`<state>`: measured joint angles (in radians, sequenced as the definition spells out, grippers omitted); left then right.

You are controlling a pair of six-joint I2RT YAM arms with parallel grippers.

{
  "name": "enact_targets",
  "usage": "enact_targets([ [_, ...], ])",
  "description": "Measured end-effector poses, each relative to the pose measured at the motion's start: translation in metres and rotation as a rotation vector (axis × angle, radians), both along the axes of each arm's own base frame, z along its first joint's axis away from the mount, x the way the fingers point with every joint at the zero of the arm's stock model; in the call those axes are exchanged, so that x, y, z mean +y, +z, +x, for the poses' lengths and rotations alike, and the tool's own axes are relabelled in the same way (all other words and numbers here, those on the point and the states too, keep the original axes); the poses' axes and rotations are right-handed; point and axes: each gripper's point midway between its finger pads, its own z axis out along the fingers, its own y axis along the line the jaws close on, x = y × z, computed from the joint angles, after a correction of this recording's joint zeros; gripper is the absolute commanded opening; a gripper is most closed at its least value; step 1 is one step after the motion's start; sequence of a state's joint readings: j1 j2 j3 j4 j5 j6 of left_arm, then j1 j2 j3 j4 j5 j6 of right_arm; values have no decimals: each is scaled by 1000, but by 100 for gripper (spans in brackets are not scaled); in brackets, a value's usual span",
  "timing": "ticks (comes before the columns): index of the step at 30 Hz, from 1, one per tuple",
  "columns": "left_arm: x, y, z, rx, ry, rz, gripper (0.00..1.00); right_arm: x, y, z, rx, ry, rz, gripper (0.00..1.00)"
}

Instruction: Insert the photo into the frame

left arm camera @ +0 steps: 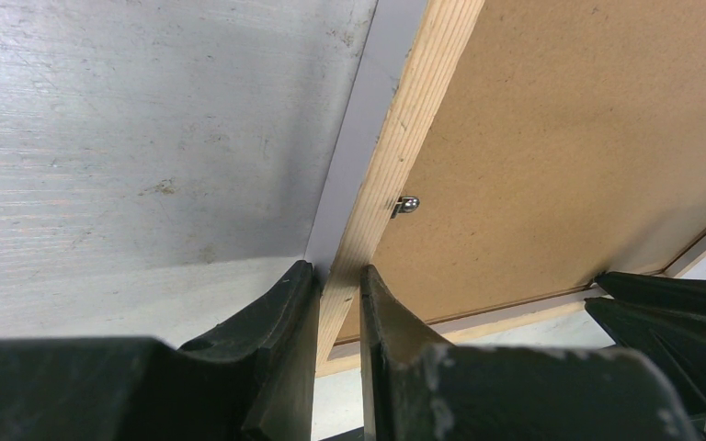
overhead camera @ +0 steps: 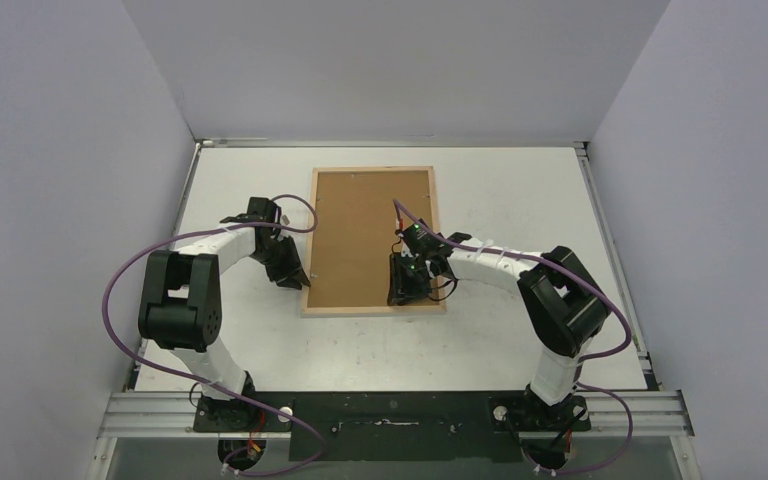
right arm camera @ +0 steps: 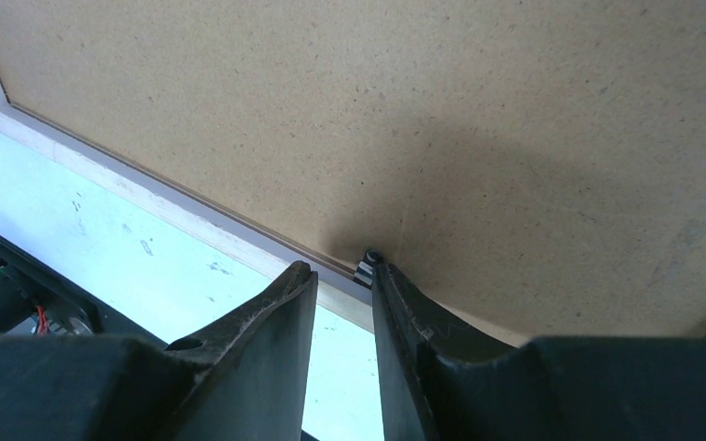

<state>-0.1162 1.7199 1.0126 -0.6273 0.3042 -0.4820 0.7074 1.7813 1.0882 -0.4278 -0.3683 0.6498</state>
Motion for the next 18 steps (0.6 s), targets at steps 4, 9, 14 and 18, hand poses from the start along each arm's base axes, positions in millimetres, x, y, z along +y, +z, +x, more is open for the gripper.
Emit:
enact_targets([
  [4, 0, 0, 0, 0, 0, 0, 3, 1, 0, -1, 5, 2, 8, 30],
  [9, 0, 0, 0, 0, 0, 0, 3, 2, 0, -2, 13, -2, 12, 30],
  [14, 0, 0, 0, 0, 0, 0, 3, 0, 0, -2, 6, -7, -1, 30],
  [18, 0, 1, 1, 0, 0, 2, 12, -8, 5, 0, -26, -14, -52, 31],
])
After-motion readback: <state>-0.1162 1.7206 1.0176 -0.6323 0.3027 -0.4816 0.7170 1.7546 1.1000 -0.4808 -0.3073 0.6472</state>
